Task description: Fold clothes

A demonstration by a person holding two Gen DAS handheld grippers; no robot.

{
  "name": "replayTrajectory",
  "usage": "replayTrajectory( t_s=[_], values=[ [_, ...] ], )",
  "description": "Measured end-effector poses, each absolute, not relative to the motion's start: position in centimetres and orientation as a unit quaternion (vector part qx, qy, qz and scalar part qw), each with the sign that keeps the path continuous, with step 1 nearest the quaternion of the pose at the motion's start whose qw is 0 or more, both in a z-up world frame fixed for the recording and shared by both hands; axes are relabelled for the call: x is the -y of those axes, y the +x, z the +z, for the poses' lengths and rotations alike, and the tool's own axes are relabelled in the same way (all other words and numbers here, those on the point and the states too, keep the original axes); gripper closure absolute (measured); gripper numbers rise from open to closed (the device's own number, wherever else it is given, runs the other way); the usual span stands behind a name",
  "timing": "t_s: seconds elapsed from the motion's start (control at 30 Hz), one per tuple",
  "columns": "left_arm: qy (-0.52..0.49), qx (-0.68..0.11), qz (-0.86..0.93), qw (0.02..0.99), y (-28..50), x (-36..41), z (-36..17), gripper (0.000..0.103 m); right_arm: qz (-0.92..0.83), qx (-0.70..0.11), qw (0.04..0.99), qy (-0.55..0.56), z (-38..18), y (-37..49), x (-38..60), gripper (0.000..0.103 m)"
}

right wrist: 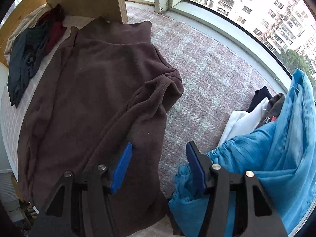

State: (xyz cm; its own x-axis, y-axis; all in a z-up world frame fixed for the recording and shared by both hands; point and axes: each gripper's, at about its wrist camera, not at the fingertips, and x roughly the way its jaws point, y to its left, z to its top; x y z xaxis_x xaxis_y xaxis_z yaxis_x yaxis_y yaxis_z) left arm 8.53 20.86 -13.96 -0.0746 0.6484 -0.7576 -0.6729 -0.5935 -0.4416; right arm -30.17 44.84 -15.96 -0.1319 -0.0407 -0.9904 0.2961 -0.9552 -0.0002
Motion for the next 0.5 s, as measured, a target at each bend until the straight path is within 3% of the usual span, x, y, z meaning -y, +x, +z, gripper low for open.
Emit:
replayTrajectory(
  t_s=[0.3, 0.33, 0.37, 0.43, 0.5],
  values=[
    [-0.504, -0.018, 0.755, 0.42, 8.6, -20.8, -14.2, 0.103, -0.716, -0.163, 0.124, 0.667, -18.2, -29.0, -43.0, 0.042],
    [-0.502, -0.024, 0.755, 0.422, 9.0, -20.9, -13.9, 0.095, -0.716, -0.163, 0.121, 0.668, -18.2, -29.1, -42.9, 0.042],
    [-0.496, -0.033, 0.758, 0.421, 9.4, -21.4, -13.7, 0.073, -0.715, -0.16, 0.117, 0.67, -18.1, -29.2, -42.9, 0.042],
    [-0.484, -0.05, 0.764, 0.423, 10.0, -22.3, -13.2, 0.052, -0.715, -0.158, 0.113, 0.671, -18.0, -29.2, -42.8, 0.042],
    [-0.479, -0.068, 0.763, 0.428, 10.2, -23.5, -13.2, 0.052, -0.716, -0.154, 0.112, 0.671, -17.8, -29.2, -42.7, 0.042]
  ],
)
